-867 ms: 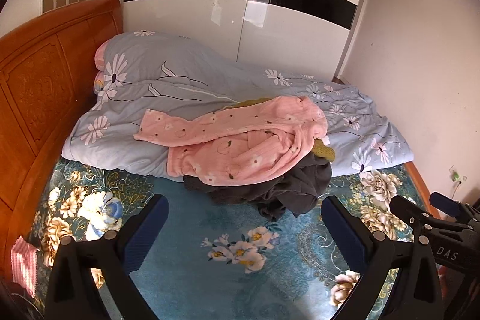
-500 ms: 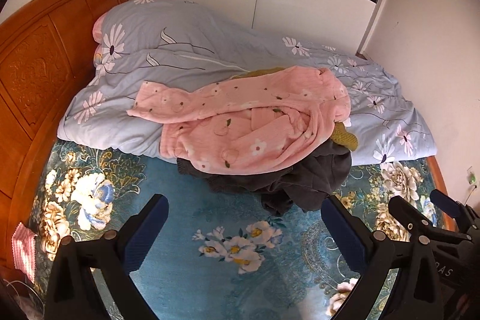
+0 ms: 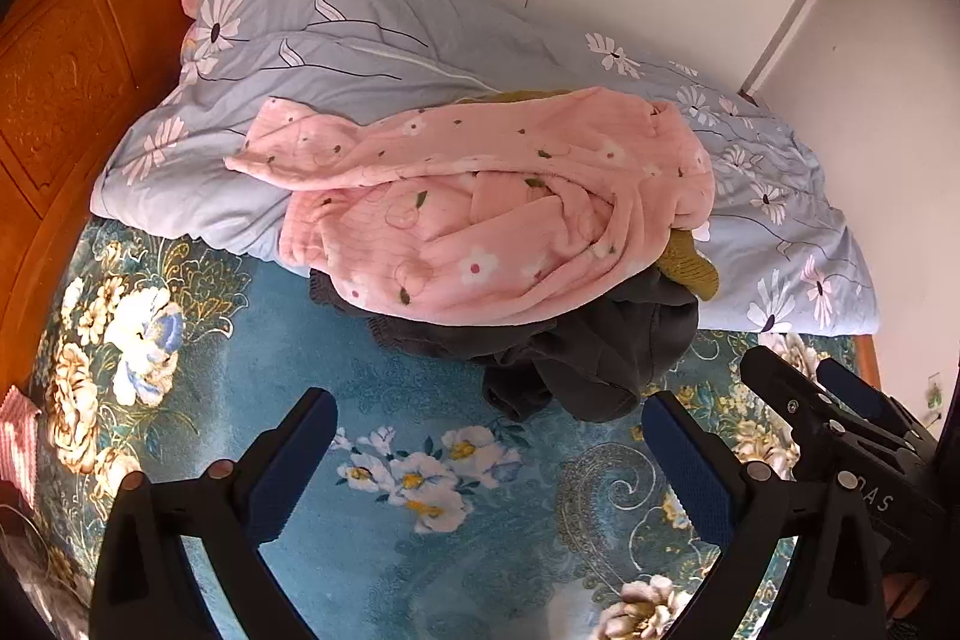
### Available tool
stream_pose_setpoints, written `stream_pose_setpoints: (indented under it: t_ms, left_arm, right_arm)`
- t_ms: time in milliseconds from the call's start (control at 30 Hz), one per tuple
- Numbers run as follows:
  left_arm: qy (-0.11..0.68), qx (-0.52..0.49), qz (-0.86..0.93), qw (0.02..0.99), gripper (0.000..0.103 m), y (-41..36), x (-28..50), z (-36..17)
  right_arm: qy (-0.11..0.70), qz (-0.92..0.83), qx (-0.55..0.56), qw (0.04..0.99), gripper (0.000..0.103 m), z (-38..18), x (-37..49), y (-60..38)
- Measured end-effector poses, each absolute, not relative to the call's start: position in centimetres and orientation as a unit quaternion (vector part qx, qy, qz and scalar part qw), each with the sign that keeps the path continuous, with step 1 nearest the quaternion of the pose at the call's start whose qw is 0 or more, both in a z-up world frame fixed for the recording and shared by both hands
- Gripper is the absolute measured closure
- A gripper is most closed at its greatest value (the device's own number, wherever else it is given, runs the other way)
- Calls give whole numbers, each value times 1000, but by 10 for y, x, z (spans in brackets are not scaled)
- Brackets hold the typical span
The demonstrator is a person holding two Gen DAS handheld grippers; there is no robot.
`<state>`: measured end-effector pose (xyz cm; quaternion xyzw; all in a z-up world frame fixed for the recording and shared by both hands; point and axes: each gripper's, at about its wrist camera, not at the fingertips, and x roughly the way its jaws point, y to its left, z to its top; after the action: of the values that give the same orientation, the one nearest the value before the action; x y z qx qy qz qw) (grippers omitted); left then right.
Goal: Fold clothes
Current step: 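Move both grippers toward the pink fleece garment on the clothes pile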
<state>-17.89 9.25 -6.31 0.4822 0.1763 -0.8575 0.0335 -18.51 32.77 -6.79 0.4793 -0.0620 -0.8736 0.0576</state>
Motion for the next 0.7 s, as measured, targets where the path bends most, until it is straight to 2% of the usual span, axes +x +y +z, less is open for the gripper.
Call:
stream_pose_setpoints:
  t_ms: [267, 700]
  left_arm:
    - [250, 471, -846, 29, 0, 95, -193, -42]
    - [277, 426, -861, 30, 0, 95, -196, -16]
  right_arm:
    - [-71, -883, 459, 65, 0, -40, -186, 344]
    - [-77, -878, 461, 108, 0, -32, -192, 337]
